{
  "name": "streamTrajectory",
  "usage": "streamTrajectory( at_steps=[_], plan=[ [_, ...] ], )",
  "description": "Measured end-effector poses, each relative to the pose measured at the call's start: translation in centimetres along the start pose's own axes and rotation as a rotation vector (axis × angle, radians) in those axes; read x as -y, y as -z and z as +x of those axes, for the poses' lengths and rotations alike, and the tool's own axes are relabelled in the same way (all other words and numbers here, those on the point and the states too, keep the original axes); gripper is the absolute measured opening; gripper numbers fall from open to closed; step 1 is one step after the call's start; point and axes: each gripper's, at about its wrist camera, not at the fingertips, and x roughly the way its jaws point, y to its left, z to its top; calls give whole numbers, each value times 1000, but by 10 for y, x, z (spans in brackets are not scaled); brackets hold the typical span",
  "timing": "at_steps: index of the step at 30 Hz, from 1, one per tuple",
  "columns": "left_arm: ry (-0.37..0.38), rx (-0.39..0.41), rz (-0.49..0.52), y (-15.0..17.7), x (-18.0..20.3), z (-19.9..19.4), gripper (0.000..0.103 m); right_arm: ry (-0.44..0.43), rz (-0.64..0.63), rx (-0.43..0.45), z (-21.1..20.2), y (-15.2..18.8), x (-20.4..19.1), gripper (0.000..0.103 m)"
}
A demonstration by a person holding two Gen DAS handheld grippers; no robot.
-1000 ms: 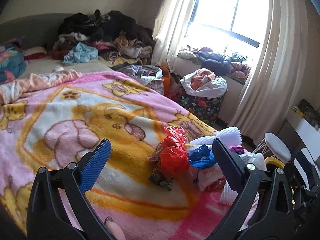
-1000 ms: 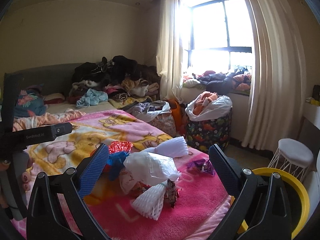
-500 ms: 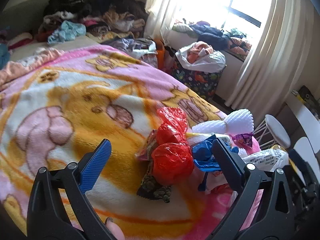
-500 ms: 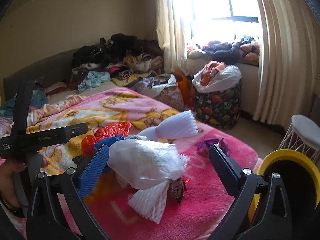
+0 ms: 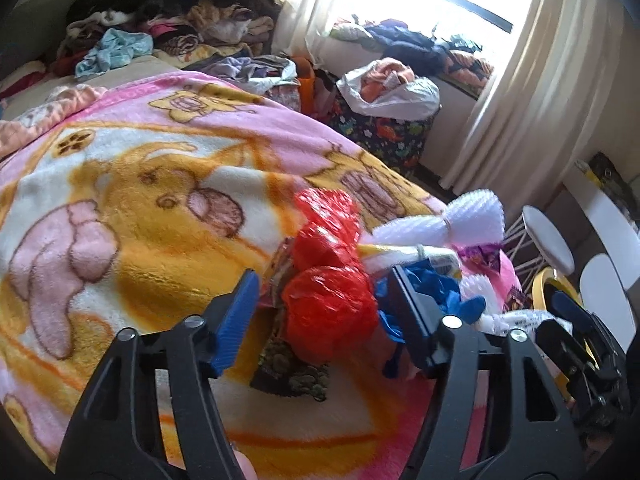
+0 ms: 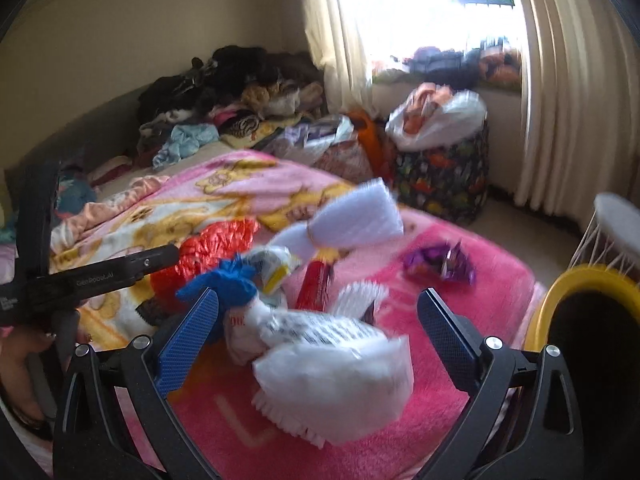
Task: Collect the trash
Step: 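Grasp the red plastic bag with the left tool while the right tool grasps the white foam net bundle, then carry both items over the yellow bin and open both tools to drop them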
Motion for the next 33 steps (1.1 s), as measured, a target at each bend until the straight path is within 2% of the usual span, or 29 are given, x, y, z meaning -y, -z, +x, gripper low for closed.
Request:
streamTrajectory(
  at_steps=[4, 9, 10, 11, 13, 14, 17, 23, 29, 33],
  plan=[
    [3, -9, 20, 2, 8, 2, 46, -21, 43, -28, -5, 5, 16, 97],
    [-10, -33, 17, 2, 9, 7, 32, -36, 13, -84, -3, 11, 14, 96],
    [-12, -37, 13, 3, 9, 8, 31, -41, -1, -99, 0, 12, 11, 91],
    [-14, -42, 6, 3, 8, 9, 29, -48, -11, -112, 1, 12, 9, 71],
    [-12, -46, -6, 4, 6, 9, 23, -59, -21, -134, 4, 13, 7, 66],
    [-13, -47, -11, 5, 5, 8, 19, -73, -22, -134, 3, 14, 7, 60],
    [-17, -41, -25, 5, 3, 4, 13, -81, -16, -112, -5, 12, 7, 53],
    [-2, 15, -22, -4, 8, -14, 6, -92, -13, -34, -32, 2, 7, 52],
    [29, 98, -29, -20, 14, -40, 6, -98, -3, 39, -57, -10, 15, 52],
    [48, 136, -17, -27, 21, -55, 6, -71, 33, 81, -72, -16, 27, 52]
  ],
)
